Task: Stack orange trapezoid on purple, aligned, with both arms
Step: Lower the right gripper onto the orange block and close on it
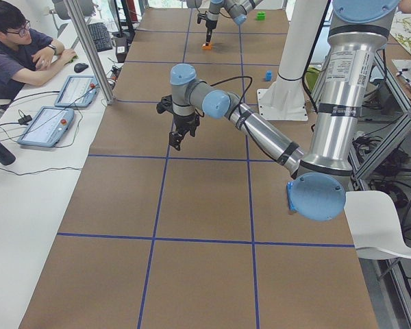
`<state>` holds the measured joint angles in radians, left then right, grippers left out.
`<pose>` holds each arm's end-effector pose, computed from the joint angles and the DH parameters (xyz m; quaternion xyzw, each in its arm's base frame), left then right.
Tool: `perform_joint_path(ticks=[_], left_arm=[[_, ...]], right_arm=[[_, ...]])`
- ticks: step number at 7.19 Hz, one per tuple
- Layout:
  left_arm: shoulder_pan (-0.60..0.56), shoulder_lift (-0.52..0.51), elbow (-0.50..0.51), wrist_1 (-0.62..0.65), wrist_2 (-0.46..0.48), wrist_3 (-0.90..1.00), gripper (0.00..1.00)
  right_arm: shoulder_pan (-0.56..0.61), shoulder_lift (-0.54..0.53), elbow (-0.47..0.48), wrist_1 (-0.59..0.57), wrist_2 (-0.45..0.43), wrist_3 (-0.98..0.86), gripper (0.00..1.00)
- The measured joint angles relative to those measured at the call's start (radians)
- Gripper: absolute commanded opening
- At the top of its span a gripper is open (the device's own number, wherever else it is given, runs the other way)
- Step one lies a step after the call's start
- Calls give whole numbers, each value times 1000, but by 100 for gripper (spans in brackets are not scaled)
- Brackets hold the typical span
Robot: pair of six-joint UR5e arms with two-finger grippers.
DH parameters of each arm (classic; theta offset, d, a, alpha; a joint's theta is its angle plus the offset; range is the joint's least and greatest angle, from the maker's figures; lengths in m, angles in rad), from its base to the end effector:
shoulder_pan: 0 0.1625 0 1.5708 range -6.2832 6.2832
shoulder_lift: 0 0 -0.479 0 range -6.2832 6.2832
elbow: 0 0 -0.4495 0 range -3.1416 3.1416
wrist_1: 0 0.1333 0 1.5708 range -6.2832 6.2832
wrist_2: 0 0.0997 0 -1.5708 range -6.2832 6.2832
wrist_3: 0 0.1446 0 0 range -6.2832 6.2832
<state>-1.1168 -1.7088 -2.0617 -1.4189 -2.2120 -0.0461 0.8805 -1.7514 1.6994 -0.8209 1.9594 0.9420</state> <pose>0.2084 -0.5338 0.4297 0.1415 0.3522 0.2597 0.8880 -0.2739 -0.4550 0.6955 0.0976 -0.3687 0.0502 0.9230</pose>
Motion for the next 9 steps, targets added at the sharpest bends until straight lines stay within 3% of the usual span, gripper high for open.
perform_joint_path(ticks=[2,3,4,5,9], left_arm=[[0,0,0,0,0,0,99],[0,0,0,0,0,1,99],[0,0,0,0,0,0,99],[0,0,0,0,0,0,99],[-25,11,2,0,0,-27,100]], right_arm=[[-8,6,-2,-2,0,0,50],[-13,8,-2,-3,-1,0,44],[-17,8,-2,-3,-1,0,32],[-18,9,-1,-3,-1,0,4],[-21,24,48,-22,18,-8,0]])
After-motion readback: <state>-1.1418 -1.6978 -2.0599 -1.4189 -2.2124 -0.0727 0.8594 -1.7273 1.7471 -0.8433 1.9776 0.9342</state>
